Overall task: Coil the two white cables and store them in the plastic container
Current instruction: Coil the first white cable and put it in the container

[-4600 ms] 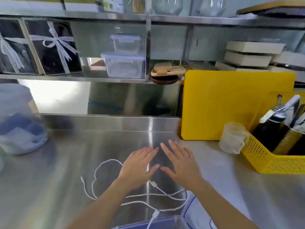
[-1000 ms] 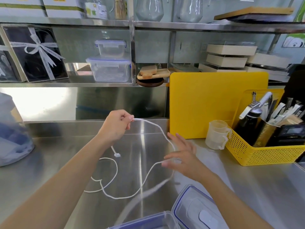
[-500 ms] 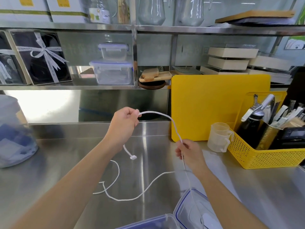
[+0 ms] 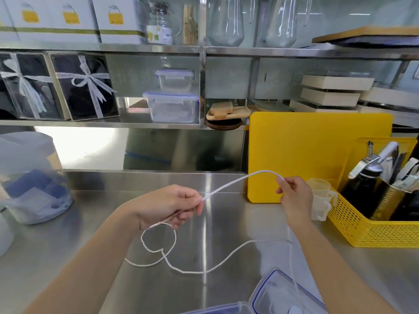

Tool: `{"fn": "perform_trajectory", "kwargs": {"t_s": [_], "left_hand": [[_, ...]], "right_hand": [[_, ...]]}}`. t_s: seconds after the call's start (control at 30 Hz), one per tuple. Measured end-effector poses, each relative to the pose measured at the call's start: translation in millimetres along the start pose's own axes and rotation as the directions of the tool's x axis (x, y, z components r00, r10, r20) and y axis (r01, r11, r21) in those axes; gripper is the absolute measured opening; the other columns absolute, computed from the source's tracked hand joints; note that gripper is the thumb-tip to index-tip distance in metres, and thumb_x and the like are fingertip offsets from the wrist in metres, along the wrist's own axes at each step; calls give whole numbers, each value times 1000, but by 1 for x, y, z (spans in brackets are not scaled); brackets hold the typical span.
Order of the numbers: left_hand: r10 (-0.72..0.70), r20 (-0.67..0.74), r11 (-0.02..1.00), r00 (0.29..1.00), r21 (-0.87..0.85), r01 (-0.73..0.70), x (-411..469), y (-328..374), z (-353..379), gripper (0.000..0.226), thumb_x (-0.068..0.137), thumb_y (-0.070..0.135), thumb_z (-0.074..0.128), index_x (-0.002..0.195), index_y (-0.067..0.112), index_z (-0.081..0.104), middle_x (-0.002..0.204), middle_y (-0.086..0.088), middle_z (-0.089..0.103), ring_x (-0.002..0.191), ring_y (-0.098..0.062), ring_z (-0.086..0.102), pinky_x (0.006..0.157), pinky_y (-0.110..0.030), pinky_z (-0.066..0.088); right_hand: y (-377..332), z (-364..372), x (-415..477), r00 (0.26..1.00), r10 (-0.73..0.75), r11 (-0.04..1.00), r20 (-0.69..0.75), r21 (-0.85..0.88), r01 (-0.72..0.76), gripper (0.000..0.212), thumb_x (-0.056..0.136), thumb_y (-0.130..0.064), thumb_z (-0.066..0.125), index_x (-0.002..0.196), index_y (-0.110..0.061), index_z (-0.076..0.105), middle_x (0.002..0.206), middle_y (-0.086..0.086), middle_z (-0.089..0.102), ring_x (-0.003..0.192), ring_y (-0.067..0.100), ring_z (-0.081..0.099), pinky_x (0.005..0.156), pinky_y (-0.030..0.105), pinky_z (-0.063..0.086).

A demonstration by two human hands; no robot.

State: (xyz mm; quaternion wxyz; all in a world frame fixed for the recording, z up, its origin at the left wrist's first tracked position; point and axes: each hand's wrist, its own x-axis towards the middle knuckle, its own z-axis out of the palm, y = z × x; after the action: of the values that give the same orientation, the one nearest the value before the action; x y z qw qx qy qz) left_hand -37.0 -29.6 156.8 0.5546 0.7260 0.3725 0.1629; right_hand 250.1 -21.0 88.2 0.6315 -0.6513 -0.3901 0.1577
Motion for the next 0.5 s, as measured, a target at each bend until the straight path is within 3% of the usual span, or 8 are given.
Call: {"fn": "perform_trajectory", "kwargs": {"t_s": [0.07,0.1,0.17,0.23,0.3,0.4,0.47,0.5], "left_hand": [[1,-57,1000,998,7,-1,-4,-3,0,31,96,27,45,69,15,52,49,8,32,44,-9,24,42,-18,21],[3,-95,999,995,-50,-8,-5,-4,-1,31,98,25,41,70,14,50,48,9,29,43,-8,21,41,-18,16],[16,-157,972,988,-230,-52,-5,-3,-2,31,99,23,36,71,12,46,47,9,26,39,-5,16,38,-16,11],[30,-189,933,981,-348,-96,-2,1,1,32,99,24,36,71,12,46,46,9,26,37,-4,15,36,-15,10],[55,-195,906,979,-402,-131,2,4,7,32,98,25,37,71,11,48,45,9,27,36,-3,16,36,-16,10],[131,-203,846,970,-487,-216,4,13,18,32,94,28,41,70,11,52,43,9,27,35,-3,18,36,-16,12],[178,-209,802,962,-536,-265,2,18,19,29,88,32,46,69,11,54,43,8,28,36,-3,19,37,-17,14],[189,-201,803,961,-531,-269,-1,19,18,29,85,34,47,69,11,54,44,7,29,36,-4,19,38,-18,15]], "right_hand": [[-1,-7,3,992,47,986,121,-163,-27,15,86,-22,62,73,-15,61,74,14,66,67,28,56,62,42,45],[-1,-8,2,978,74,941,195,-338,-4,11,85,-26,63,84,-15,64,89,16,69,76,28,60,66,43,46],[-1,-6,-8,948,87,810,307,-575,112,46,80,-35,67,120,-17,54,123,9,60,109,26,55,88,42,45],[-12,2,-26,896,-6,832,444,-495,251,74,76,-40,70,138,-25,33,142,-1,43,130,22,38,107,45,32],[-34,13,-48,787,-91,918,610,-255,303,80,78,-40,69,141,-36,20,147,-9,32,136,16,28,111,44,27],[-66,27,-67,691,-235,951,683,15,309,59,86,-28,62,136,-32,32,133,-11,46,119,-1,42,100,27,37],[-82,32,-68,734,-330,942,594,163,292,18,90,-16,55,106,-25,57,91,-2,64,73,-2,57,69,19,46],[-86,33,-65,781,-345,939,520,193,286,12,91,-13,54,89,-24,59,72,0,62,56,1,52,55,17,42]]}}
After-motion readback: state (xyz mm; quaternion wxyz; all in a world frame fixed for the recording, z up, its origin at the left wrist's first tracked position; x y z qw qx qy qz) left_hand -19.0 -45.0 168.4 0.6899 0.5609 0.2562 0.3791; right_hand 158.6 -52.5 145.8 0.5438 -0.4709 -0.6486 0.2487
